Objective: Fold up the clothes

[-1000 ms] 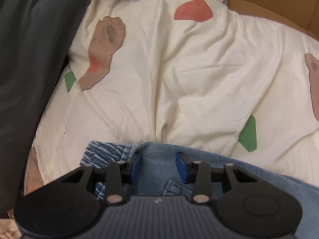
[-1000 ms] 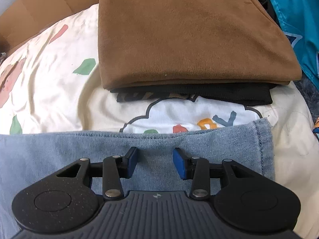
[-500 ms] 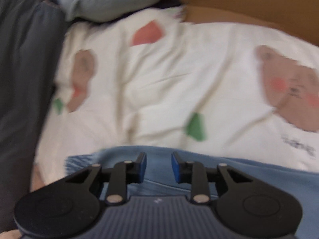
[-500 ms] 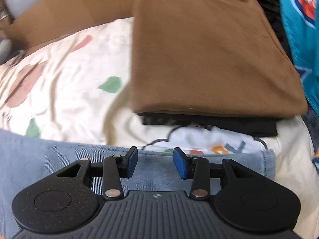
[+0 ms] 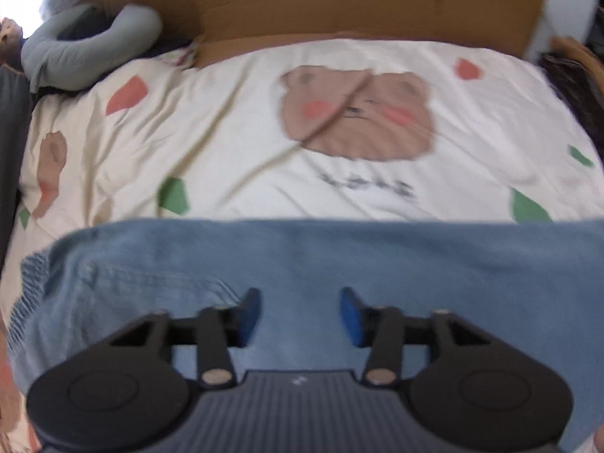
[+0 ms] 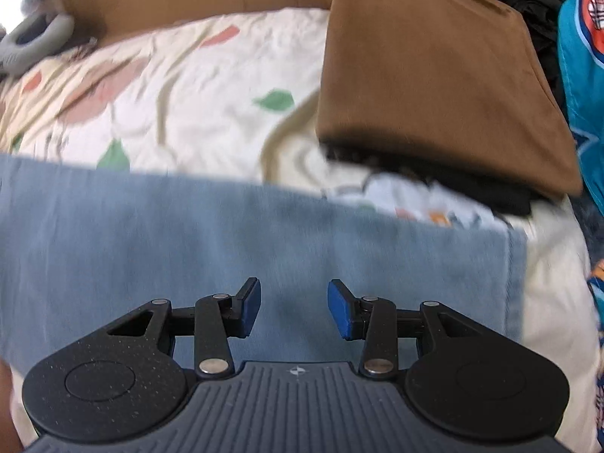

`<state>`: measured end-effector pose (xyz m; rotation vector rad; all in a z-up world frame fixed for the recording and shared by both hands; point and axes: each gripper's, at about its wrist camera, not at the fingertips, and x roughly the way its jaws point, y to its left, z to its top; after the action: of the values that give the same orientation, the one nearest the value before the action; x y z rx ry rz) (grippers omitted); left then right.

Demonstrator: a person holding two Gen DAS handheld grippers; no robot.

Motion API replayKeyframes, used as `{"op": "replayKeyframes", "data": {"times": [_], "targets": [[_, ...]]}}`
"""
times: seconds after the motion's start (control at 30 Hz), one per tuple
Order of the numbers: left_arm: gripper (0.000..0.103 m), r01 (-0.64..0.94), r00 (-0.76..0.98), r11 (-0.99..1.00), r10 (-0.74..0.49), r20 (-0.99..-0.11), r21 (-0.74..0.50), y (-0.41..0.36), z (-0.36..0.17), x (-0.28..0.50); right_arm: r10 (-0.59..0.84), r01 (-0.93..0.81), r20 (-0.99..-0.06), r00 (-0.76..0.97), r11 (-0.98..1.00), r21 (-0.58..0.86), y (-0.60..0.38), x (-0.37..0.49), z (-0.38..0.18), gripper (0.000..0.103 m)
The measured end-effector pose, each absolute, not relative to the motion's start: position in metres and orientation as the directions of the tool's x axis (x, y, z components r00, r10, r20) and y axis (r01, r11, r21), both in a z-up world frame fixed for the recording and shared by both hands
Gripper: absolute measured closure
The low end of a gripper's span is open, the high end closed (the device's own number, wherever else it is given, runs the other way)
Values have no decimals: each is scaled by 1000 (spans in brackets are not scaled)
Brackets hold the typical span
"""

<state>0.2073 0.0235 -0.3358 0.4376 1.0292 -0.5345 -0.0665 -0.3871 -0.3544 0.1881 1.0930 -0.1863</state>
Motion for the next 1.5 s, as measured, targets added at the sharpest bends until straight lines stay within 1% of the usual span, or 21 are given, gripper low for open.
{"op": "replayKeyframes", "data": {"times": [0.2, 0.3, 0.33, 0.4, 0.47, 0.63, 0.8, 0.87, 1.03, 1.23, 1.37, 1.5], "targets": [[46, 638, 333, 770, -255, -908, 18, 24, -353, 153, -62, 259, -907, 416, 964, 53, -388, -90, -367, 56], [46, 636, 305, 772, -248, -920, 3, 20, -363, 132, -48, 242, -906, 420, 968, 61, -381, -97, -367, 56], [46, 639, 304, 769, -246, -920, 5, 18, -365, 126, -44, 226, -906, 421, 972, 58, -377, -100, -367, 57], [46, 636, 308, 772, -239, -921, 13, 13, -368, 119, -39, 200, -906, 420, 978, 51, -370, -103, -370, 70], [45, 635, 316, 772, -229, -921, 26, 8, -372, 113, -39, 189, -908, 417, 981, 44, -368, -102, -374, 71], [36, 660, 342, 748, -213, -915, 73, -11, -386, 106, -46, 167, -904, 425, 986, 29, -366, -88, -384, 71], [27, 635, 379, 769, -220, -899, 80, -23, -394, 112, -57, 144, -891, 450, 990, 10, -365, -68, -389, 71], [26, 631, 391, 771, -226, -892, 81, -30, -396, 116, -62, 147, -884, 463, 989, 7, -365, -58, -389, 71], [26, 629, 404, 774, -245, -881, 73, -43, -400, 130, -65, 166, -870, 490, 986, 20, -369, -29, -390, 71], [27, 612, 413, 789, -261, -873, 53, -61, -400, 155, -100, 211, -855, 509, 978, 11, -372, -3, -390, 71], [27, 604, 424, 795, -259, -868, 58, -72, -402, 171, -98, 272, -852, 514, 961, 54, -379, 7, -389, 71], [31, 595, 425, 802, -253, -869, 57, -83, -402, 188, -116, 286, -852, 510, 957, 40, -378, 18, -390, 71]]}}
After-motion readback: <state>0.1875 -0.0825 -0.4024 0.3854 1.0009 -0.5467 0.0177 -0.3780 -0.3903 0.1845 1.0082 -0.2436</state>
